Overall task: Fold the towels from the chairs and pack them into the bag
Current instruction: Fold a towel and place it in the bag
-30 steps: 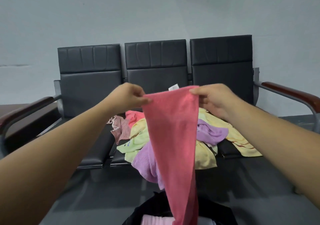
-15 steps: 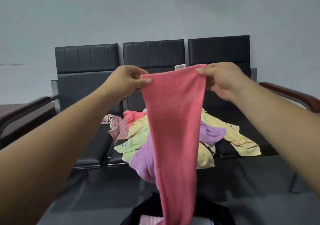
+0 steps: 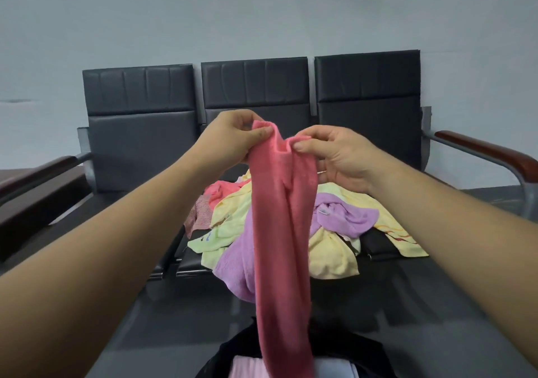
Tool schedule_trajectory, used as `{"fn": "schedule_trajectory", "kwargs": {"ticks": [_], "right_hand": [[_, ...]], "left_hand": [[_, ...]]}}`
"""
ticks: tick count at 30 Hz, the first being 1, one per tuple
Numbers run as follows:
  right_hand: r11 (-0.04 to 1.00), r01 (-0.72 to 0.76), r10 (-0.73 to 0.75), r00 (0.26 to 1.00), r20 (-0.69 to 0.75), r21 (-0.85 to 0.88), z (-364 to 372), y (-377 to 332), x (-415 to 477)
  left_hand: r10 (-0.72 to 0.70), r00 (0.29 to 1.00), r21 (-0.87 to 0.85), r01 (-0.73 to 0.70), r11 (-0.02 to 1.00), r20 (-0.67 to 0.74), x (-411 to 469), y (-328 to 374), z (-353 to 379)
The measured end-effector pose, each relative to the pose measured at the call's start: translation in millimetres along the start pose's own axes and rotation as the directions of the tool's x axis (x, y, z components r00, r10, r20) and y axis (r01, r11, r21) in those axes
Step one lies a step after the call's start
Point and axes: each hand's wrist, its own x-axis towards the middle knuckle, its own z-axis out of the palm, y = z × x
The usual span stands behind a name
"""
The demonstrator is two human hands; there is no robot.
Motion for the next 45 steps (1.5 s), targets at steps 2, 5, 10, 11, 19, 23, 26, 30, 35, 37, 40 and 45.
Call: {"fn": "schedule_trajectory", "kwargs": {"ticks": [2, 5, 10, 11, 19, 23, 26, 30, 35, 37, 40, 45], "right_hand": [[0.998, 0.013, -0.010, 0.998, -0.058, 0.058, 2.2, -0.8, 2.9], [0.955, 0.072, -0.018, 0.982, -0.187, 0.287, 1.2, -5.7, 11.0], [0.911, 0.045, 0.041, 0.979, -0.199, 0.410, 4.5, -9.8, 15.5], [0.908, 0.026, 0.058, 0.980, -0.188, 0.419, 4.9, -9.2, 16.9], [0.906, -0.210, 0.300, 0.931, -0.207, 0.367, -14.2, 24.0, 29.0], [0.841, -0.320, 0.314, 0.945, 0.089, 0.437, -14.4, 54.2, 11.6], [0.860, -0.342, 0.269, 0.934, 0.234, 0.379, -11.7, 82.8, 0.6], [0.933, -0.291, 0.256, 0.950, 0.181, 0.211, -1.3, 110.0, -7.6], [0.854, -0.128, 0.196, 0.977, -0.083, 0.505, 9.0, 117.4, 0.0], [0.831, -0.112, 0.216, 0.968, -0.130, 0.546, 10.1, 116.6, 5.3], [0.812, -0.156, 0.294, 0.941, -0.164, 0.563, 8.8, 115.4, 12.1], [0.817, -0.168, 0.322, 0.926, -0.196, 0.552, -3.9, 120.4, 24.7]], "left_hand": [[-0.076, 0.994, -0.061, 0.071, 0.996, -0.083, 0.5, -14.0, 0.4], [-0.223, 0.964, -0.338, 0.164, 0.927, -0.146, -3.9, -34.7, 0.4], [-0.240, 0.933, -0.427, 0.339, 0.838, 0.270, -29.0, -69.4, 9.4], [-0.239, 0.908, -0.352, 0.361, 0.864, 0.343, -34.8, -75.0, 13.3], [-0.339, 0.882, -0.632, 0.470, 0.616, 0.327, -47.1, -75.9, 40.0], [-0.308, 0.891, -0.774, 0.444, 0.451, 0.332, -38.6, -61.8, 48.4], [-0.327, 0.896, -0.851, 0.406, 0.334, 0.299, -29.8, -64.9, 45.3], [-0.425, 0.859, -0.820, 0.450, 0.355, 0.287, -25.4, -82.6, 39.6], [-0.366, 0.877, -0.750, 0.464, 0.472, 0.312, -32.1, -111.5, 41.5], [-0.312, 0.858, -0.569, 0.507, 0.648, 0.409, -40.9, -120.5, 51.0], [-0.323, 0.813, -0.217, 0.469, 0.856, 0.484, -49.0, -138.6, 67.6], [-0.326, 0.832, -0.238, 0.463, 0.854, 0.449, -43.0, -153.7, 69.8]]}}
